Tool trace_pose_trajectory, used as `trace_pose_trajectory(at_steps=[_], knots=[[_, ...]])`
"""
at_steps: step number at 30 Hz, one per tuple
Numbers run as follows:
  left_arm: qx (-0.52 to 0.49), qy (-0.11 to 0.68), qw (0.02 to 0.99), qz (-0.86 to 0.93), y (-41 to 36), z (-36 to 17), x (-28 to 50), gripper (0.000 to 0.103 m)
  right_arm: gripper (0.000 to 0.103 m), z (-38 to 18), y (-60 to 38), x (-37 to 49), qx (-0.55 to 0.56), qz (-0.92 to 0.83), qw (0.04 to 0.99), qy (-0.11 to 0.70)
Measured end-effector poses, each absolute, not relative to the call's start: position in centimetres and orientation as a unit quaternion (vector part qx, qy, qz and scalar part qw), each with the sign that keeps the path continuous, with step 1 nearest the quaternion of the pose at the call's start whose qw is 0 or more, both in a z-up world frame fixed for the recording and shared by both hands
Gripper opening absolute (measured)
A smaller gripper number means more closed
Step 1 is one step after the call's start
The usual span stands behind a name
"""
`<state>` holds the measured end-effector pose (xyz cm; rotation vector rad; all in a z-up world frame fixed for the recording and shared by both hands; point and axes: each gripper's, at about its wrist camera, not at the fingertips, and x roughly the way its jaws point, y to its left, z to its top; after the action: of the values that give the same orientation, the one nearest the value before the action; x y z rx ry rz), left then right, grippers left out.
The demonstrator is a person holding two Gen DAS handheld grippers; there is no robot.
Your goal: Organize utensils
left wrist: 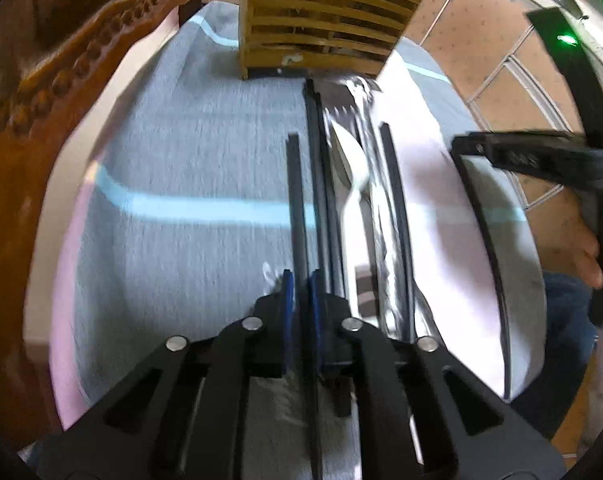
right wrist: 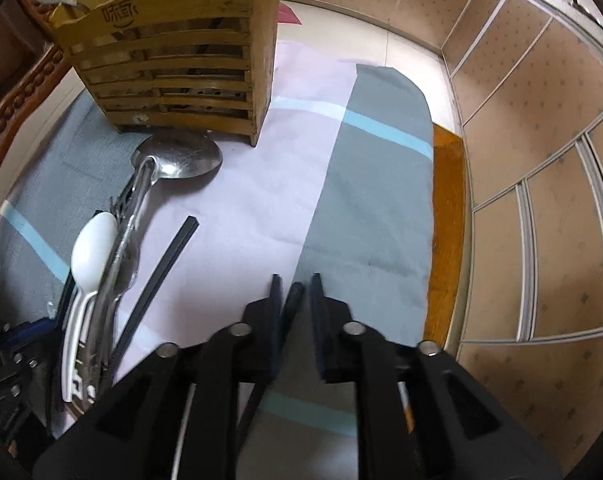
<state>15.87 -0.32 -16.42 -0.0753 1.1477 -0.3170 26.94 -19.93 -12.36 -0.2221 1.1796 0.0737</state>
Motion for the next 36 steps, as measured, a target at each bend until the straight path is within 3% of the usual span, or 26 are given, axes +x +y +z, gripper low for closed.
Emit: trace_pose_trajectory(at_steps=[8,17,18,20,21,36], knots=[[-0.034,0.551,0.820,-0.151,-1.1,-16.5,22.5,0.016,0.024,-12.1,-19.1,25.7,-0.092,0.035,0.820,0.564],[0.001,0.552,0.827,-0.105,-0.2,-16.0,22.7,0.017,0.020,-14.2,-19.5,27.3,-0.087,0.011,0.810,0.580],[-0.002,0.554,0.826,-0.110,-0.2,-15.9,22.6,0.020,0.019,-14.3,-19.5,27.4,-0.086,0.014,0.810,0.580],[-0.014,0.554,0.824,-0.119,0.0,-15.8,22.8,0.038,0.019,-14.0,-19.4,27.0,-0.088,0.015,0.809,0.582],[-0.022,0.555,0.823,-0.118,0.1,-15.7,23.1,0.042,0.019,-14.0,-19.4,27.2,-0.084,0.015,0.808,0.583],[-0.010,0.563,0.822,-0.089,-2.1,-15.3,26.0,0.049,0.023,-14.0,-20.8,30.6,-0.022,0.002,0.777,0.629]])
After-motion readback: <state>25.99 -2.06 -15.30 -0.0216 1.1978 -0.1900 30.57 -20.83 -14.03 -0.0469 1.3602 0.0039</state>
